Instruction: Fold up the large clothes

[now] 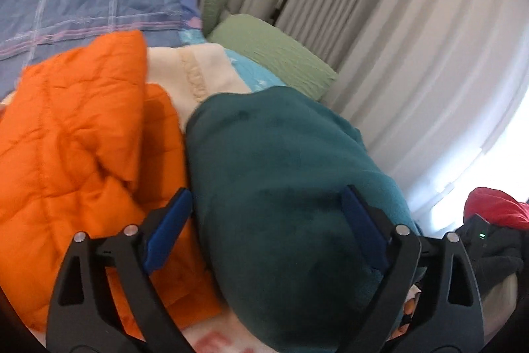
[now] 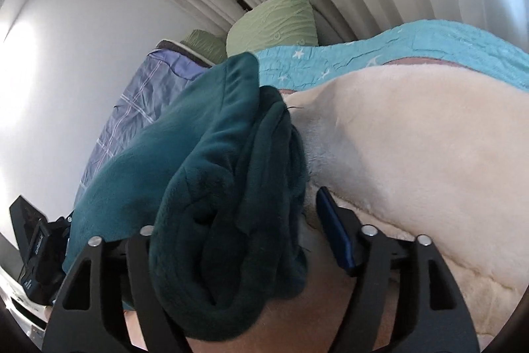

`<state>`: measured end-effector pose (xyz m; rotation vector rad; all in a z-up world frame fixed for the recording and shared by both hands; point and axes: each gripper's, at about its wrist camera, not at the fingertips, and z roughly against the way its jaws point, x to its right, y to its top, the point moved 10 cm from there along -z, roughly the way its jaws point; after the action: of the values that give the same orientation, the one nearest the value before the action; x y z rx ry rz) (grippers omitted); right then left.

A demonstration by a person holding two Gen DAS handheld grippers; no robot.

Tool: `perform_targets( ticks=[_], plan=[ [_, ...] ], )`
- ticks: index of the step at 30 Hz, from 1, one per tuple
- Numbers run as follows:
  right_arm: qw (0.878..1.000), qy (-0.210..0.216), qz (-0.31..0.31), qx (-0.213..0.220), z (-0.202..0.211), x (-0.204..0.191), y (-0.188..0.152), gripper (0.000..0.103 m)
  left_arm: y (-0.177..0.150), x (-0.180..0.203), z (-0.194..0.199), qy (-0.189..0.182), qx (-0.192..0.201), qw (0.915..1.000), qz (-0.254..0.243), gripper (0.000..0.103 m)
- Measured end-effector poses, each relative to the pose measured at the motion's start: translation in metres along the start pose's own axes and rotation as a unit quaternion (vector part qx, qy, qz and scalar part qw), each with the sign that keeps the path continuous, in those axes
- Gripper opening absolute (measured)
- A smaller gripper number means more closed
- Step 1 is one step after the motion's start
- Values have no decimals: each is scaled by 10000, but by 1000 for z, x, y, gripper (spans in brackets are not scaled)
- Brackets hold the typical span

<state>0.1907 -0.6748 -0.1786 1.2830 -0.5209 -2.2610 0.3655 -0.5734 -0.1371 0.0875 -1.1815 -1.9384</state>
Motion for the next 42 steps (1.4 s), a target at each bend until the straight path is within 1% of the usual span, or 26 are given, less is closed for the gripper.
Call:
perform_targets(
  ticks=[2, 3, 4, 5, 6, 8, 11, 13, 14, 16, 18, 20, 22, 25, 28, 31, 34, 39, 42],
  plan=[
    [9999, -104, -53, 48, 11, 3, 0, 81, 0, 3, 14, 190, 97, 9997, -140, 93],
    [9998, -88, -150, 82, 24, 4, 0, 81, 0, 5, 20, 238, 138, 9994, -205, 94],
    [9997, -54, -225, 94, 25, 1, 0, 82, 1, 6, 29, 298, 187, 9989, -305, 96],
    [9994, 6, -316, 102, 30, -2, 1, 82, -10, 10, 46, 345, 212, 9984, -383, 97],
    [9991, 91, -395, 117, 43, -4, -1, 82, -10, 10, 53, 395, 239, 9980, -440, 98],
    [9992, 97, -350, 155, 65, -11, -6, 82, -13, 12, 67, 434, 258, 9973, -538, 99],
    [9995, 76, 46, 319, 105, -29, -15, 82, -19, 17, 88, 404, 235, 9973, -561, 100],
    [9981, -107, 399, 450, 130, -43, -23, 82, -26, 21, 103, 362, 276, 9974, -564, 101],
    [9968, -222, 586, 499, 141, -47, -29, 82, -34, 26, 118, 330, 325, 9972, -592, 101],
    [9905, -548, 1079, 649, 167, -63, -45, 84, -41, 28, 136, 365, 436, 9962, -662, 101],
    [9825, -760, 1460, 869, 190, -77, -60, 89, -53, 29, 165, 443, 605, 9940, -802, 101],
    [9737, -904, 1782, 1094, 212, -90, -76, 91, -65, 30, 193, 517, 789, 9914, -911, 101],
    [9647, -1062, 2050, 1266, 235, -106, -94, 92, -77, 29, 219, 489, 967, 9895, -960, 101],
    [9632, -1033, 2133, 1268, 253, -121, -114, 92, -102, 32, 256, 396, 1079, 9869, -1136, 101],
    [9602, -1121, 2255, 1208, 264, -135, -132, 92, -127, 36, 290, 488, 1135, 9831, -1354, 101],
    [9562, -1072, 2453, 1184, 276, -152, -152, 92, -144, 36, 320, 500, 1251, 9813, -1377, 101],
    [9533, -1029, 2559, 1233, 291, -165, -168, 92, -161, 32, 350, 594, 1352, 9793, -1386, 101],
    [9437, -1159, 2780, 1368, 311, -181, -192, 92, -186, 20, 396, 792, 1410, 9771, -1383, 101],
    [9431, -1187, 2814, 1316, 315, -184, -206, 92, -196, 14, 415, 945, 1440, 9746, -1429, 101]
  ],
)
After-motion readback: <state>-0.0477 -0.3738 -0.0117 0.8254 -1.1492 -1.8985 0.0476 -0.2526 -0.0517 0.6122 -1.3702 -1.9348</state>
